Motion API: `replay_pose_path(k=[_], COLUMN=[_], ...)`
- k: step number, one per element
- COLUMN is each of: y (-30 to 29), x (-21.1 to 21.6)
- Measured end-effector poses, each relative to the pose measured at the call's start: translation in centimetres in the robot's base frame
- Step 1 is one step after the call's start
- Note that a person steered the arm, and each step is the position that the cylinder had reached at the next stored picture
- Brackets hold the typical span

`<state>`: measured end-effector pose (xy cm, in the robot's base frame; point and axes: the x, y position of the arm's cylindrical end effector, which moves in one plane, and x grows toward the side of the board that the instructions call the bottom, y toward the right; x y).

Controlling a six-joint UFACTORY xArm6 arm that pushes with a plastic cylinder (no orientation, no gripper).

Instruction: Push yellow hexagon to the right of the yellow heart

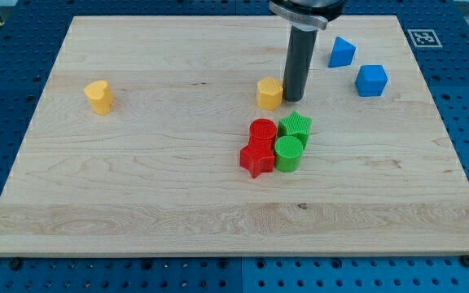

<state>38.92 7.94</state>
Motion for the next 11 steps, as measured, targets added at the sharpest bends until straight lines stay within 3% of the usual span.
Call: replay_pose_path(k=[7,11], y=[-18.8,-20.6], x=[1.2,2.3])
